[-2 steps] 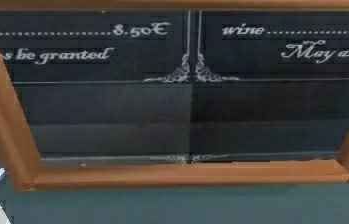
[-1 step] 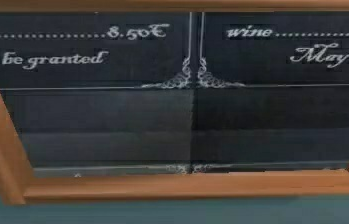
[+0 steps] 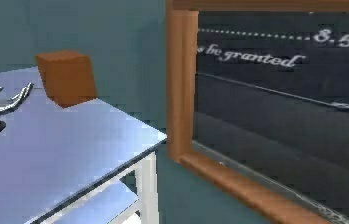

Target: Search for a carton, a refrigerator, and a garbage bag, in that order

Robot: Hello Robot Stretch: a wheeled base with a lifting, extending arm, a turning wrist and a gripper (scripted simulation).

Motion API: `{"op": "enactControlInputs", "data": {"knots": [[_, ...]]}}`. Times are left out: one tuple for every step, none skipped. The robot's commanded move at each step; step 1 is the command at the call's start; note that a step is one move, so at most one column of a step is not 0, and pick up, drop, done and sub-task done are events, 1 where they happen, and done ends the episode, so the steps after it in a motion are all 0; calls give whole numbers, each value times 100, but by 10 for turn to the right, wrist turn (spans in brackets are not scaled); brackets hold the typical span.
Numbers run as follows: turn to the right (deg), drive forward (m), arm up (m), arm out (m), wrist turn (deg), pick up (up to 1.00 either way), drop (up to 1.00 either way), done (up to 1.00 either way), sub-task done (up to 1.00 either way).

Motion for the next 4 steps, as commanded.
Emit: {"op": "enactControlInputs", "data": {"knots": [[-240,0,0,0,0,0,0,0,0],[0,0,0,0,0,0,0,0,100],[450,0,0,0,0,0,0,0,0],[450,0,0,0,0,0,0,0,0]]}}
